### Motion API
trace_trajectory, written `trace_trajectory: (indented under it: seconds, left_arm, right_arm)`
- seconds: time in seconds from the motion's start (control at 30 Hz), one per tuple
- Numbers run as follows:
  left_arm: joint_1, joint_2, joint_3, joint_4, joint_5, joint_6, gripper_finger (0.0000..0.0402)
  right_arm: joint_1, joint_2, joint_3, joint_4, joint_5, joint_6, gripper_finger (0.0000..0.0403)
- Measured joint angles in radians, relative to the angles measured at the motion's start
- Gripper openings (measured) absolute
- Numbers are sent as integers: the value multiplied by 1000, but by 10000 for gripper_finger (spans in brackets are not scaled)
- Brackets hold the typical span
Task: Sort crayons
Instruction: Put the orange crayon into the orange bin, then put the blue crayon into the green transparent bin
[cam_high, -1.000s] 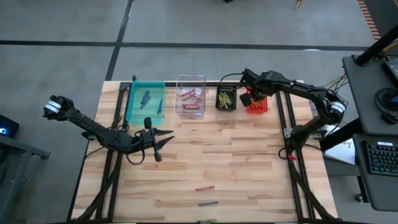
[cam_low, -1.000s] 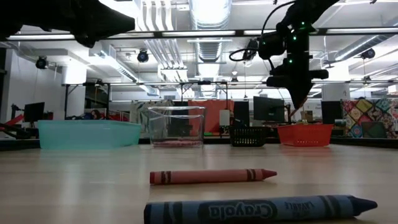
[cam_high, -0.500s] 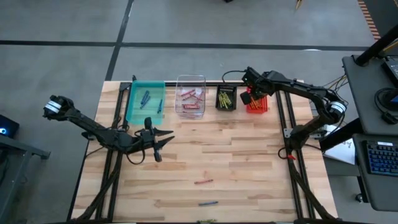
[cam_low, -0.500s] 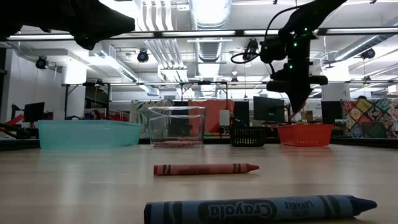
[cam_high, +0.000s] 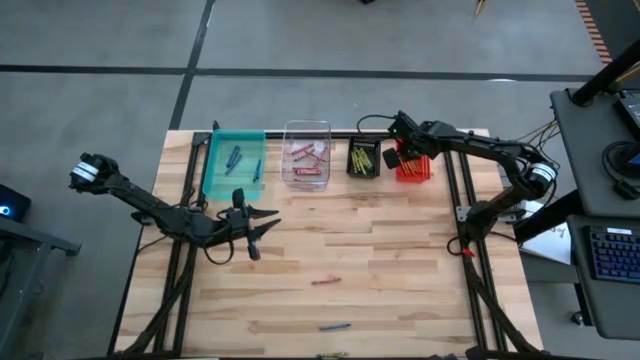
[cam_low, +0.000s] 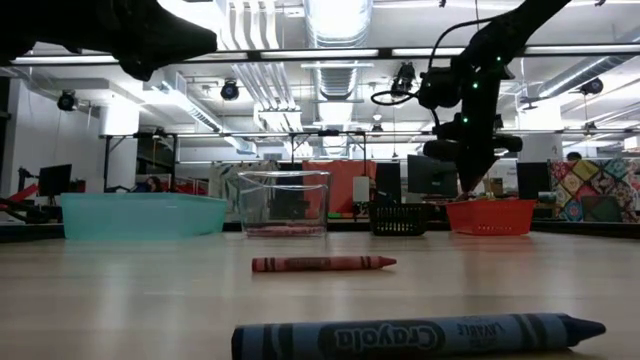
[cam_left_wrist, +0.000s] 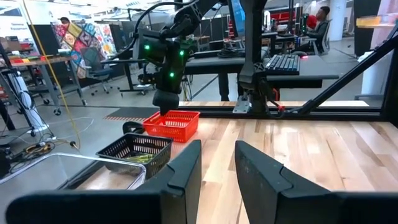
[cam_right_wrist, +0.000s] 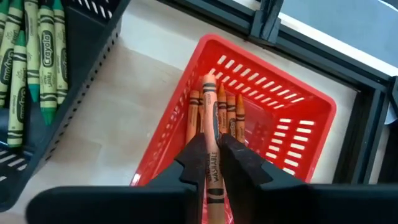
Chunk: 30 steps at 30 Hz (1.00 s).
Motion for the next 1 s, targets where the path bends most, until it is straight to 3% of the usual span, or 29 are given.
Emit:
trace_trajectory:
  seconds: [0.33,0.53,0.73,1.0]
  left_arm:
    - [0,0,0,-24,0,-45,79]
    - [0,0,0,-48,0,-83,79]
    - [0,0,0,-52,0,-88,79]
    - [0,0,0,-53,0,-95,79]
  right_arm:
    - [6,-24,27,-5,-3,-15,61]
    - [87,-120,46,1,-103,-12,59]
    - [283,-245,36,1,-114,-1,56]
    - [691,-268,-12,31,-116,88,51]
